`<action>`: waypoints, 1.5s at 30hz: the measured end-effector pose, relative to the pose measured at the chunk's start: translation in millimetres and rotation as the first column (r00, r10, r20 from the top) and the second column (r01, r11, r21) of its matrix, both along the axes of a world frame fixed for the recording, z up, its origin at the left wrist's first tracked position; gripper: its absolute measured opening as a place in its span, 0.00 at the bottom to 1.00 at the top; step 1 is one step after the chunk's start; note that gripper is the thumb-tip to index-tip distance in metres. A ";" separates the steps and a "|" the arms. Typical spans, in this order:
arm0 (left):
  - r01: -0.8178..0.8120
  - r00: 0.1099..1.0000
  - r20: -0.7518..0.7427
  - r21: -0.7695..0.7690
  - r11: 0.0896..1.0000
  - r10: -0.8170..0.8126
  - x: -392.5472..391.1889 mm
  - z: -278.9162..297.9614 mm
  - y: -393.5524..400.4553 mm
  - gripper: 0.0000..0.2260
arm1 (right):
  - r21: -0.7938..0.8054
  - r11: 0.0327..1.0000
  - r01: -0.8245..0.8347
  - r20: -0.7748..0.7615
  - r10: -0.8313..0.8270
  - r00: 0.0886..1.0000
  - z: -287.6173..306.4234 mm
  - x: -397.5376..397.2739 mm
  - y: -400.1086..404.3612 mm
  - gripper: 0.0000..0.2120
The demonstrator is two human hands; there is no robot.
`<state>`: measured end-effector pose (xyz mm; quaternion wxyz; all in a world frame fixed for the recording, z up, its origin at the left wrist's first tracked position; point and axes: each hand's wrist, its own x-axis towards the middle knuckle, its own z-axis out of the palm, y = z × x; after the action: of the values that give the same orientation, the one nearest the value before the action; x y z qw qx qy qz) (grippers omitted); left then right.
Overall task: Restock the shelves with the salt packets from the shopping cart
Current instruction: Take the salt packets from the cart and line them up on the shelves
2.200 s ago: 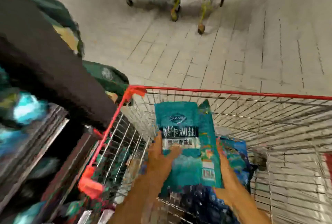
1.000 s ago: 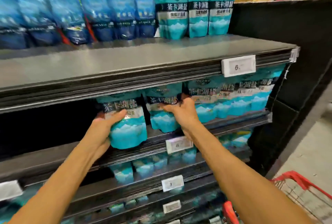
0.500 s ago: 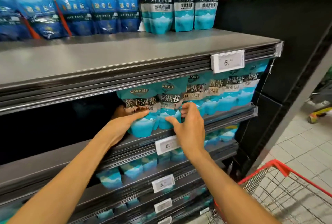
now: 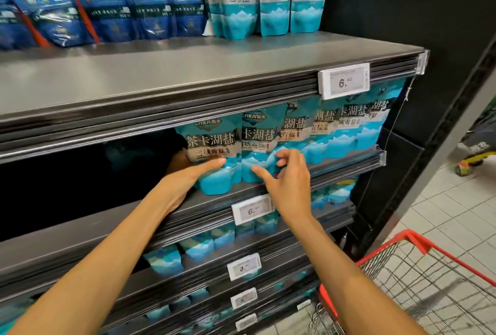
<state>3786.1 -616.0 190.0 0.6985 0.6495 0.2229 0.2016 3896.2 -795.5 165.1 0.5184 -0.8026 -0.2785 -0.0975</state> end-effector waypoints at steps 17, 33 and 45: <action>-0.606 0.756 0.571 0.424 0.674 0.320 -71.1 -11.0 -79.4 0.07 | 0.236 0.968 -0.086 0.020 0.083 0.996 -21.3 -22.0 -80.2 0.04; 0.873 0.465 -0.358 0.037 0.486 -0.809 93.9 -191.7 -448.2 0.09 | -0.204 0.609 0.767 -0.440 -0.757 0.484 -202.4 -45.0 -495.7 0.20; 0.974 0.147 -0.914 0.066 0.219 -0.378 224.4 -483.5 -632.1 0.10 | -0.635 0.638 0.435 -0.688 -0.723 0.056 -479.7 -11.5 -656.0 0.09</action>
<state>4010.4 -1248.1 -293.6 0.2391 0.8813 0.0309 -0.4064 3884.6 -1451.5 -314.6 0.3815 -0.8080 0.4009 0.2020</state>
